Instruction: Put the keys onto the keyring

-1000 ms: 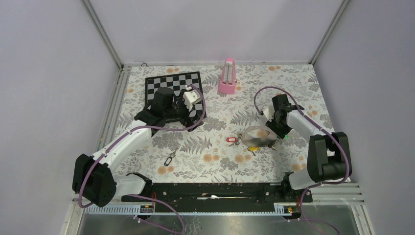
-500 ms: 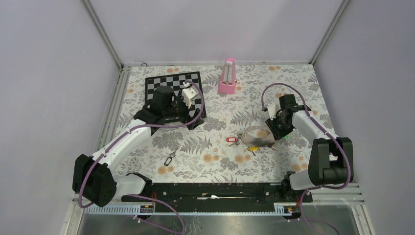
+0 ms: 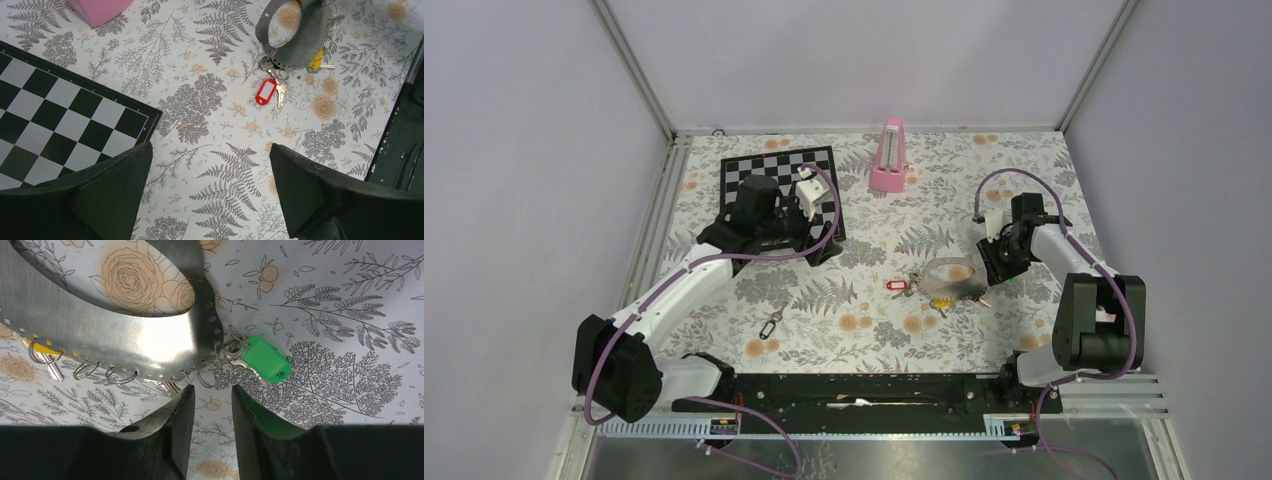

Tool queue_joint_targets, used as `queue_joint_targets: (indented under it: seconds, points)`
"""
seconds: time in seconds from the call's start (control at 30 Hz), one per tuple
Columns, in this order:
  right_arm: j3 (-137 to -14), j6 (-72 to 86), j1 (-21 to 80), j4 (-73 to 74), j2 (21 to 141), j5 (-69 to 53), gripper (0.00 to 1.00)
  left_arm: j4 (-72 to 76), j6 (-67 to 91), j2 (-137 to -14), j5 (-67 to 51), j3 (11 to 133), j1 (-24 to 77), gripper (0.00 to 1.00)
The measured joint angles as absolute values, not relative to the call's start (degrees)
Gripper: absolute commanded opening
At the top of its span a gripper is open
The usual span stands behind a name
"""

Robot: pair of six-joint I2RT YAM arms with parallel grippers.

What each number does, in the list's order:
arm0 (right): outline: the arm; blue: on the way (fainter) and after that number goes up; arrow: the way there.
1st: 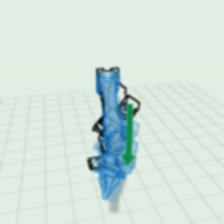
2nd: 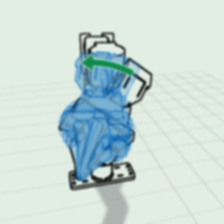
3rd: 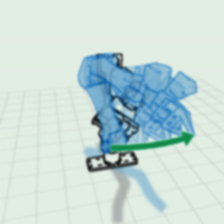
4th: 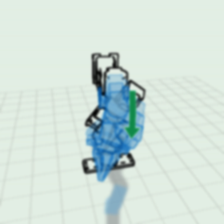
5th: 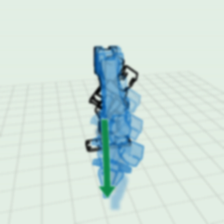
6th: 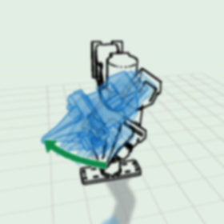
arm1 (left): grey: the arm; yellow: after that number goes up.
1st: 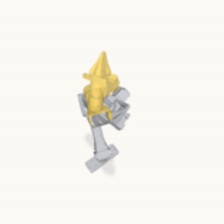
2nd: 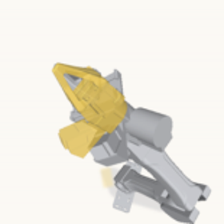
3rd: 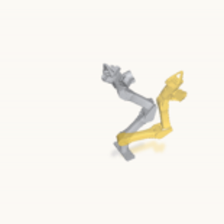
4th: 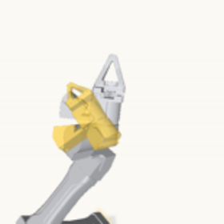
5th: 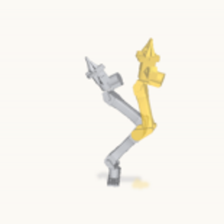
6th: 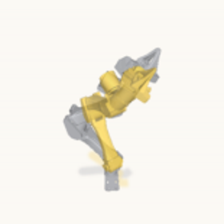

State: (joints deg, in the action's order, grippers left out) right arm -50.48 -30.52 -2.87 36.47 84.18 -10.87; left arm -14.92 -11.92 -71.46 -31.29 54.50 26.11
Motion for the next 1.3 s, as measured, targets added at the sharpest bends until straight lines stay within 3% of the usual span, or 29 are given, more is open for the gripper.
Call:
queue_joint_targets:
  seconds: [0.6,0.93,1.3]
  points:
    - [-49.8,-31.3,-6.5,35.2,90.3,-14.7,0.26,-14.9,-11.7,-71.5,-32.0,54.5,26.0,0.99]
    - [-49.7,-32.0,-6.7,35.4,90.9,-16.5,0.01,-14.9,-11.7,-71.5,-32.0,54.5,26.0,0.99]
    - [-53.0,-33.8,-6.8,39.8,87.4,-17.9,0.0,-14.9,-12.9,-72.0,-32.1,54.6,26.0,0.97]
